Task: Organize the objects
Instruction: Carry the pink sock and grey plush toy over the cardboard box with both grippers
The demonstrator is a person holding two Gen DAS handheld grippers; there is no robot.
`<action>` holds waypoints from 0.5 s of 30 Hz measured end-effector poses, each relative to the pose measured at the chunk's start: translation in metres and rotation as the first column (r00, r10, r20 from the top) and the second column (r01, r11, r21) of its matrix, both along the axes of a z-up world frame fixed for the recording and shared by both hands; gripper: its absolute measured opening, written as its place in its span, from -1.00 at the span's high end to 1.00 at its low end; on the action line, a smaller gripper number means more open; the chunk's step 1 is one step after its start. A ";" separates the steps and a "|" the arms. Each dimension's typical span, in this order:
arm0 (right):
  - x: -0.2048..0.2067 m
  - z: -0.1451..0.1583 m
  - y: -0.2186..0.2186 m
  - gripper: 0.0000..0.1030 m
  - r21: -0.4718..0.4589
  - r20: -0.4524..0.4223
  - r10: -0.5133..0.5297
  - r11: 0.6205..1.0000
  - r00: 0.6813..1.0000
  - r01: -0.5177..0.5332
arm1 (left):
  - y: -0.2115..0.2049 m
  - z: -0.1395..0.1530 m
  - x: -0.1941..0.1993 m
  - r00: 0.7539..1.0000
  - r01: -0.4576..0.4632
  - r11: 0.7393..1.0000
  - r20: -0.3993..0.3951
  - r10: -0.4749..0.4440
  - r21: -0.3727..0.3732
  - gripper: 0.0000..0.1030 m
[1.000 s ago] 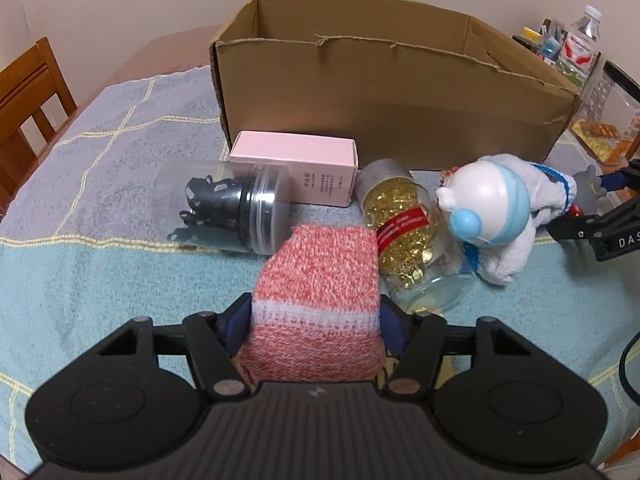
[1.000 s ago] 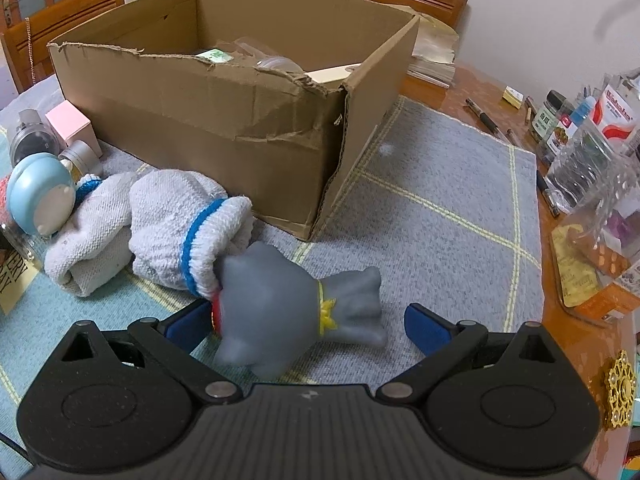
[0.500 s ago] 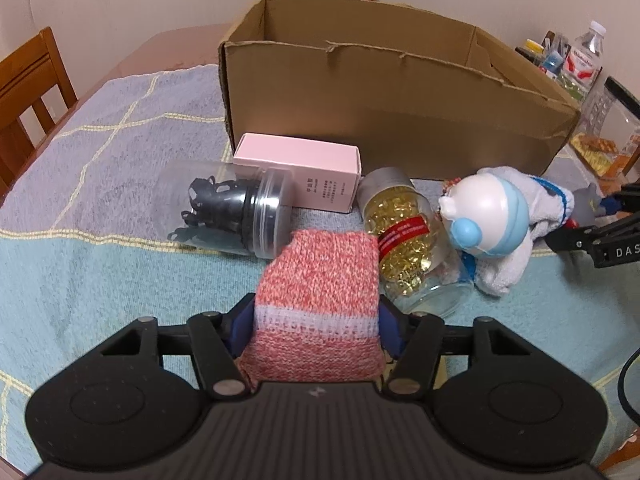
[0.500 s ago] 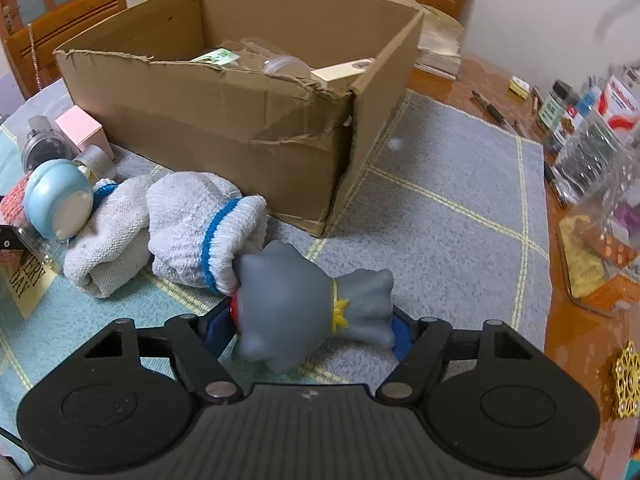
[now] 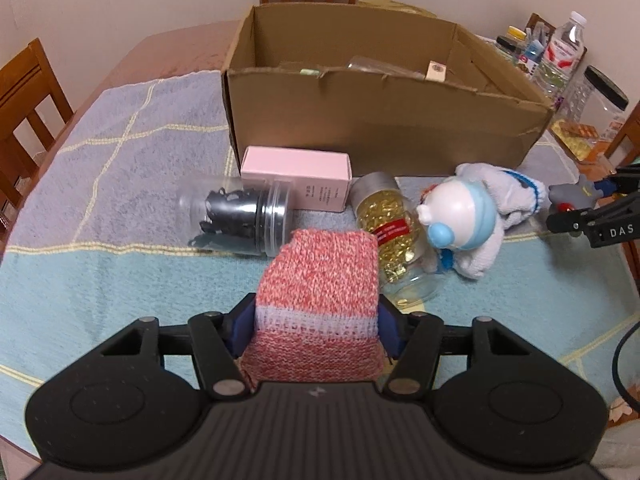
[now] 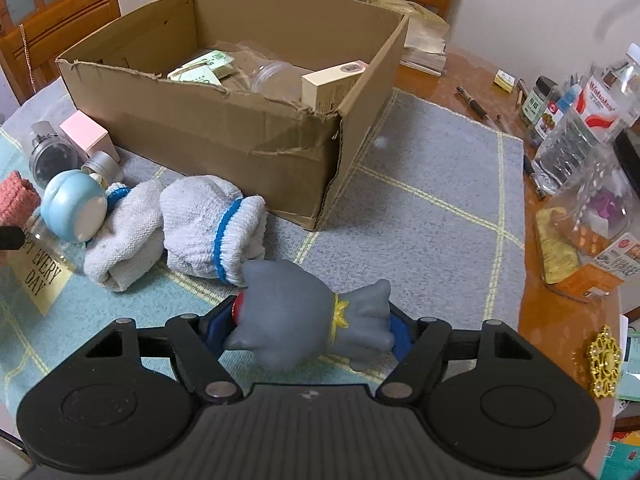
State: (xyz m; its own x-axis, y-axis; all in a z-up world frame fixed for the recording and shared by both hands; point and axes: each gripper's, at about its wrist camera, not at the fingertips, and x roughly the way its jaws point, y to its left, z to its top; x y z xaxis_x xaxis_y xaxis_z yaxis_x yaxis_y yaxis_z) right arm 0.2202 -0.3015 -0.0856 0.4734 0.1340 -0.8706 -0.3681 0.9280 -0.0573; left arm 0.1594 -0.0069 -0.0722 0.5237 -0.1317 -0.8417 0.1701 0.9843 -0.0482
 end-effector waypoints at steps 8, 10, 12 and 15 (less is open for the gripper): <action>-0.003 0.038 -0.005 -0.51 0.053 0.004 -0.005 0.999 1.000 0.005 | -0.004 0.039 0.003 0.999 0.037 0.997 0.005 -0.036 -0.068 -0.17; -0.003 0.049 -0.004 -0.51 0.075 0.009 0.002 0.997 1.000 -0.002 | -0.009 0.048 0.006 0.998 0.056 0.996 0.020 -0.055 -0.062 -0.17; -0.003 0.061 0.000 -0.51 0.079 0.024 0.019 0.997 1.000 -0.021 | -0.013 0.057 0.010 0.997 0.073 0.996 0.036 -0.071 -0.050 -0.17; -0.002 0.077 0.007 -0.51 0.076 0.054 0.049 0.996 0.997 -0.053 | -0.018 0.068 0.019 0.992 0.117 0.992 0.061 -0.114 -0.052 -0.17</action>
